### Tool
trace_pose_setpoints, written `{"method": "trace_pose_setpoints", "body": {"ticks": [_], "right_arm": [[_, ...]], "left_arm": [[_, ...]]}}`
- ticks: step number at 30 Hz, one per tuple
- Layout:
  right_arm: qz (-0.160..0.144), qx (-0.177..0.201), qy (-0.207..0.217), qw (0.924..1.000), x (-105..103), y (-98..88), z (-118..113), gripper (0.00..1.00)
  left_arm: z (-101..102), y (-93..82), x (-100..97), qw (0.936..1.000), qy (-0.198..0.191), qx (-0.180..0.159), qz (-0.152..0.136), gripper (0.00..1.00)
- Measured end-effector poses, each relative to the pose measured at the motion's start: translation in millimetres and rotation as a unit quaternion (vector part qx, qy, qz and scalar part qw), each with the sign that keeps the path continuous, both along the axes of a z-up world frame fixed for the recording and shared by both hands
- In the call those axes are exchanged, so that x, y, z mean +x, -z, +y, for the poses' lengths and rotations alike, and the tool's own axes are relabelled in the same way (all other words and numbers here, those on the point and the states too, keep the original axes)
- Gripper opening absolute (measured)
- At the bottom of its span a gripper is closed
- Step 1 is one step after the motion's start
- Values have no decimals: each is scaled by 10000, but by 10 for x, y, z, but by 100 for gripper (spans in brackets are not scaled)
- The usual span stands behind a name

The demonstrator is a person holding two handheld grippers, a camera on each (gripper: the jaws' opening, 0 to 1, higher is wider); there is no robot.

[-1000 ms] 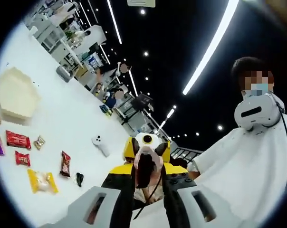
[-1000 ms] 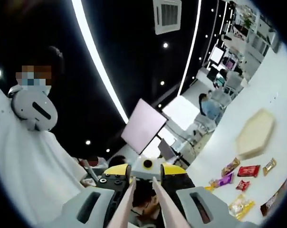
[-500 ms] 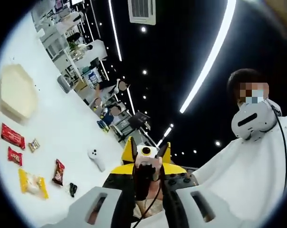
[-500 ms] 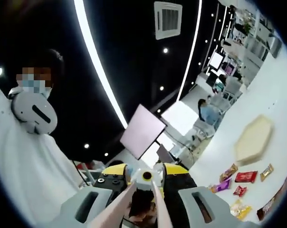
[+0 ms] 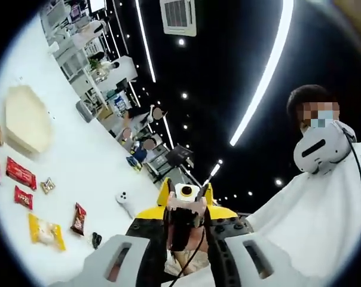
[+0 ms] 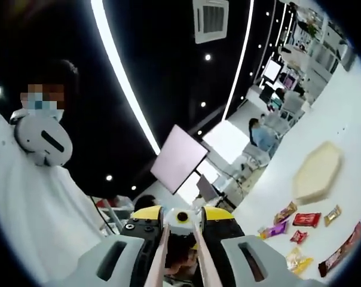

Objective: Place the target food into the container with the food tongs after gripping and lifting it, then release it inside without dropping or visibly crushing the food.

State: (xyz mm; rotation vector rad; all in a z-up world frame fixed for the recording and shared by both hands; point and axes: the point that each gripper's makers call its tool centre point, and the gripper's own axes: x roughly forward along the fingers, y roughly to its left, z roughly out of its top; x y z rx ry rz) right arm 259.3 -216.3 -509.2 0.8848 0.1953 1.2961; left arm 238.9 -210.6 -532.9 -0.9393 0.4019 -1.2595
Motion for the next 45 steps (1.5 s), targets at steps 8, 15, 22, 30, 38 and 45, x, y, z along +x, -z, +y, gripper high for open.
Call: {"method": "trace_pose_setpoints", "body": {"ticks": [8,15,22,30,38,45], "right_arm": [[24,-272,-384,9989,-92,55,68,26],[27,-370,-432,9984,-127,85,75,24],[-11,-363,-211,9991,-69,85,56,22],[19,-280,-152,9995,-50,49,76,31],[21,-302,-228,9993,-94,41,113,33],[-8,-345,-257,9991,-121,46,133,32]], "left_arm": [[-48,-23,-25,9971,337,550,-415,28],[-105,43,-134,9908,823,947,-510,22],[-99,85,-139,9944,650,777,-298,12],[-69,51,-147,9970,573,487,-157,12],[-78,7,-148,9976,582,349,-163,12],[-92,13,-152,9972,617,378,-204,13]]}}
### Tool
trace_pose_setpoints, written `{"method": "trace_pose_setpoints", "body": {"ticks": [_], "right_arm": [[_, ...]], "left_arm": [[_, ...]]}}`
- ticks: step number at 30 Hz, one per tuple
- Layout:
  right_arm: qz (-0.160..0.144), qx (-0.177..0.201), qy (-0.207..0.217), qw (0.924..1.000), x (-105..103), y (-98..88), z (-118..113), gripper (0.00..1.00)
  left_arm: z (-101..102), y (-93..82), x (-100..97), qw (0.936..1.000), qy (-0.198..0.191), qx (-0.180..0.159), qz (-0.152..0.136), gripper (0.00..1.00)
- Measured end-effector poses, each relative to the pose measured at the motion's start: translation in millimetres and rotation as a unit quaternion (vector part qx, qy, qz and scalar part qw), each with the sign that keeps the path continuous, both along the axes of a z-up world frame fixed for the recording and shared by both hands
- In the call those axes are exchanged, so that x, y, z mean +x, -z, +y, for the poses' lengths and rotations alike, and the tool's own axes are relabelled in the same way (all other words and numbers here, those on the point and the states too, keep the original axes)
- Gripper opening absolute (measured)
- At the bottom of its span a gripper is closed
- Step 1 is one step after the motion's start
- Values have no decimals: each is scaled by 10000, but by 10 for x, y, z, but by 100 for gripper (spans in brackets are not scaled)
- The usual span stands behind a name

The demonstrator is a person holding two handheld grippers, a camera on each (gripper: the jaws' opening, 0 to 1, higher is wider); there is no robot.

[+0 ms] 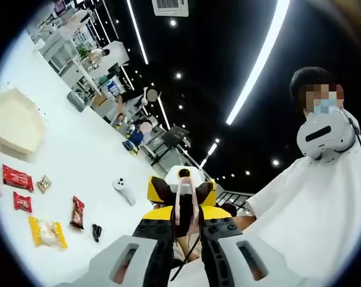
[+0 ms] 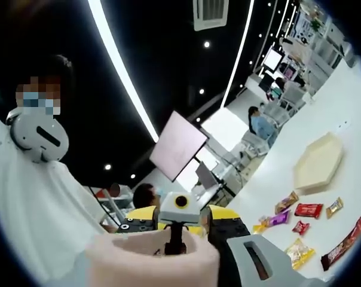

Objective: Place the target food into the container with the food tongs after gripping and lifting it, then release it inside without dropping or visibly crushing the food.

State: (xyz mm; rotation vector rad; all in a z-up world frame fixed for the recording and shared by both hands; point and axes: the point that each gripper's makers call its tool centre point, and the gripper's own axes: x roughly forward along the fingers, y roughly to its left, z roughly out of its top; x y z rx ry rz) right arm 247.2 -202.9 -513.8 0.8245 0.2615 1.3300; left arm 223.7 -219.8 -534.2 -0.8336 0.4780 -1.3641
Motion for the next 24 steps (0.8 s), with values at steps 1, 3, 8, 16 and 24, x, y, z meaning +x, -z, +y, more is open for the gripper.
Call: {"method": "trace_pose_setpoints", "body": {"ticks": [1,3,8,16,24], "right_arm": [[10,-4,-7,10000,-4,0,8,32],[18,7,2,10000,0,0,-2,32],[75,34,-26,10000,-10,-2,-8,30],[151,52,-101,9998,-47,1,-6,27],[295,127,-211,9993,-79,-8,7,25]], "left_arm": [[-12,6,1,10000,28,34,2,13],[-13,10,-1,10000,50,52,-8,13],[-15,15,22,9999,97,77,68,15],[-24,-7,35,9997,134,78,187,17],[-19,-18,21,9994,195,63,266,19]]}}
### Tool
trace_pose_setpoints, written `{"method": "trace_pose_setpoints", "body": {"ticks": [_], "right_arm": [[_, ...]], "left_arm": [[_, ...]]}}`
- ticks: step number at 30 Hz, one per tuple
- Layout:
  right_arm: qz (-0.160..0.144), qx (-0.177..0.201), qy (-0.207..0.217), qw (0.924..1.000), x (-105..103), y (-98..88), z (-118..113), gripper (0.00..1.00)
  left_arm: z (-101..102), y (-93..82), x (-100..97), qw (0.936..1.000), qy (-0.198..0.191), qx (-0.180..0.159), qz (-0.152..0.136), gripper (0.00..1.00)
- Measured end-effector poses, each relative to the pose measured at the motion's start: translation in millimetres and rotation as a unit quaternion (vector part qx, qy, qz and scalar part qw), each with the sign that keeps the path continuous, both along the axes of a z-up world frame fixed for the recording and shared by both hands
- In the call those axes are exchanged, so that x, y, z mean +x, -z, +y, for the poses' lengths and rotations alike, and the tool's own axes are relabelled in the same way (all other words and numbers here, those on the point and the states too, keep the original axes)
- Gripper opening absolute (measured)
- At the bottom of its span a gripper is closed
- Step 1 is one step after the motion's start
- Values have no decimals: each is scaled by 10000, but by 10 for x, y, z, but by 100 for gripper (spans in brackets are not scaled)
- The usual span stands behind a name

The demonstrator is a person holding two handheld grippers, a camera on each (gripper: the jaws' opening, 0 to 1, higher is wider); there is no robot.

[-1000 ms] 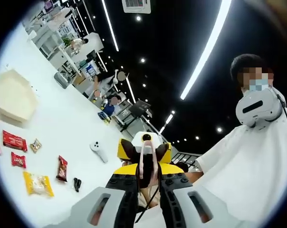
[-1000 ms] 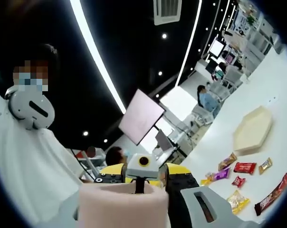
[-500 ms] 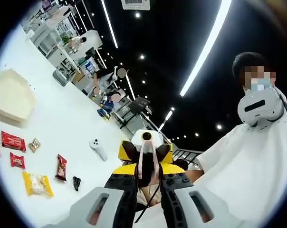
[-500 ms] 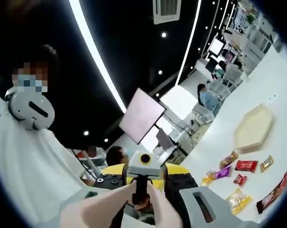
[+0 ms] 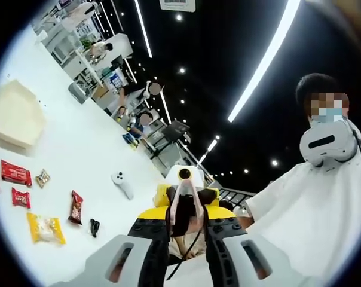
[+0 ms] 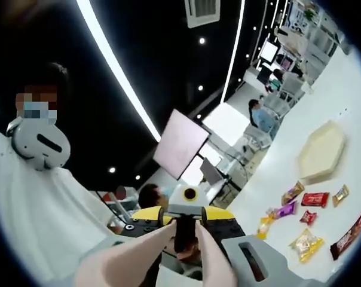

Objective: Place the target food into the container with the food tongs after gripping and lifting it, then release it inside without dropping or visibly crushing the food.

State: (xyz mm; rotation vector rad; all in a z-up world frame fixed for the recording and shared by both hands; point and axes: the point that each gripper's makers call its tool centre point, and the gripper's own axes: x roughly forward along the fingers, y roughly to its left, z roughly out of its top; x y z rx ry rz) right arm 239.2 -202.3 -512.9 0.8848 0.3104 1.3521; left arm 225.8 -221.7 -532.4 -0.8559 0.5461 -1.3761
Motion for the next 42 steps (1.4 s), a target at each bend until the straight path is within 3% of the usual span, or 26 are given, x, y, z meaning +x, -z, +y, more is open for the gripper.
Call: {"method": "trace_pose_setpoints", "body": {"ticks": [8,14,15,16,19,22,30,31,32,35,42], "right_arm": [[41,27,-105,9999,-36,-7,16,28],[-106,8,-74,9999,-29,-16,21,28],[-122,3,-31,9999,-7,-9,9,27],[35,213,112,9997,64,-51,-48,27],[-125,101,324,9993,122,-31,-122,26],[-58,52,387,9992,159,8,-154,27],[65,110,456,9989,182,8,-140,27],[-115,124,820,9965,312,0,-205,27],[204,250,526,9981,239,-5,-195,27],[33,33,507,9987,209,36,-145,27],[75,13,509,9987,196,55,-144,26]], "left_arm": [[9,-13,-34,9998,163,-23,60,25],[34,-33,-45,9995,72,-87,-311,28],[40,-68,-64,9991,128,-188,-365,28],[104,-100,30,9988,-186,-264,-366,26],[236,-73,97,9986,-365,-207,-332,24],[332,-90,106,9983,-422,-164,-371,21],[148,-18,95,9980,-396,134,-469,27],[167,-21,153,9969,-522,117,-572,27],[143,-3,151,9984,-439,75,-344,27],[90,63,148,9988,-349,168,-296,27],[82,51,141,9992,-304,110,-220,22]]}}
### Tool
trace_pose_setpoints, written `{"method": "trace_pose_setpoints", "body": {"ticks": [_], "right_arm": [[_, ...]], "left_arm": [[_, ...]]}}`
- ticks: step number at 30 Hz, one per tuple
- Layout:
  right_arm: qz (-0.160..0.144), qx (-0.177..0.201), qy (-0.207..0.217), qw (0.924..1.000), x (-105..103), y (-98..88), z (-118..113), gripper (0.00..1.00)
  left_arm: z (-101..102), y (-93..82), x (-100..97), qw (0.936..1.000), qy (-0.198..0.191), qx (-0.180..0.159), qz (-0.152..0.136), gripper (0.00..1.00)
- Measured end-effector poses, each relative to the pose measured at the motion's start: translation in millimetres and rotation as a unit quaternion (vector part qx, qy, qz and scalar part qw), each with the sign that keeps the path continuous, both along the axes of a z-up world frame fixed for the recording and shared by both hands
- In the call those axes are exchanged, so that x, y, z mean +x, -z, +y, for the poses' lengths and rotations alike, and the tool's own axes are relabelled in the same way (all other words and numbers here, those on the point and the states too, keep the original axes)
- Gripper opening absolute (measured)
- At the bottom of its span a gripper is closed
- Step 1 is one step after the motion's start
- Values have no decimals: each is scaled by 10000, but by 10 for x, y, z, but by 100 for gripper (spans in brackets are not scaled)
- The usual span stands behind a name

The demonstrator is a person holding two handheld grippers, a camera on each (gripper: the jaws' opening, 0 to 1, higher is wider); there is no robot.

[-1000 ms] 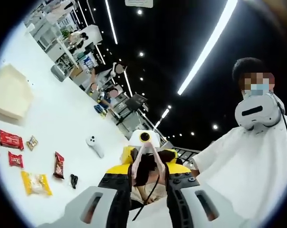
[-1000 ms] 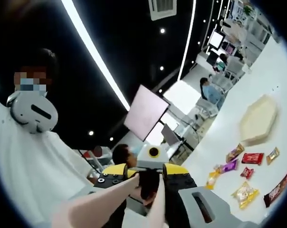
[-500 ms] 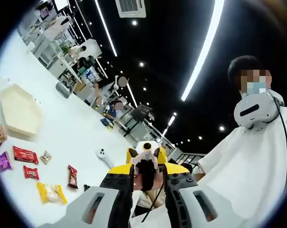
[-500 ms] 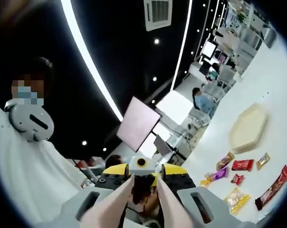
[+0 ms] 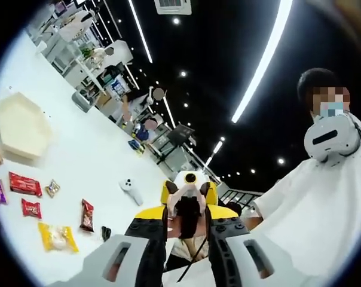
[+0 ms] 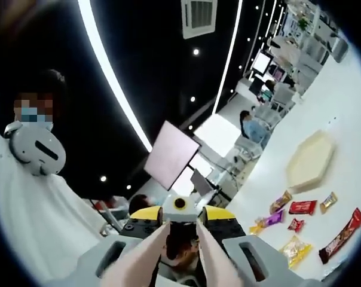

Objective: Place the target food into the container with the food tongs after gripping and lifting it, then release it inside without dropping or visibly crushing the food.

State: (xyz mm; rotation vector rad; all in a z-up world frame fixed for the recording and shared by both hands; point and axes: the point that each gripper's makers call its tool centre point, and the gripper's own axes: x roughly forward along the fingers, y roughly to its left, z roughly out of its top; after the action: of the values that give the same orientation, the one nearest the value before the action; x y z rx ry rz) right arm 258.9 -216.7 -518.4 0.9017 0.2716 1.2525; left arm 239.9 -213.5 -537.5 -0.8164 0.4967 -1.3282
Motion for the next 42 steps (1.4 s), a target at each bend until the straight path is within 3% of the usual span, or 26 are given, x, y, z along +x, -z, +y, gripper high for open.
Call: {"method": "trace_pose_setpoints", "body": {"ticks": [9,13,17,21,26,27,29,34,42], "right_arm": [[78,-9,-56,10000,-10,16,29,25],[73,-1,-5,10000,-1,12,23,25],[57,-4,51,10000,1,12,3,25],[74,126,192,9997,30,-24,-40,25],[138,231,219,9994,57,-66,-62,24],[49,147,115,9998,18,-68,-20,24],[-43,39,125,9999,14,-54,8,24],[34,114,152,9998,41,-57,9,22],[75,145,177,9997,62,-50,-30,22]], "left_arm": [[34,38,-16,9999,76,84,103,21],[38,41,1,9988,-105,-199,435,19],[9,75,-24,9980,-136,-277,550,19],[-8,58,-23,9982,-158,-288,500,19],[-10,5,5,9989,-312,-310,143,18],[26,-50,58,9976,-454,-486,172,17],[44,-56,82,9974,-491,-499,172,17],[35,-77,95,9963,-632,-571,93,14],[1,37,-15,9981,-481,-380,86,14]]}}
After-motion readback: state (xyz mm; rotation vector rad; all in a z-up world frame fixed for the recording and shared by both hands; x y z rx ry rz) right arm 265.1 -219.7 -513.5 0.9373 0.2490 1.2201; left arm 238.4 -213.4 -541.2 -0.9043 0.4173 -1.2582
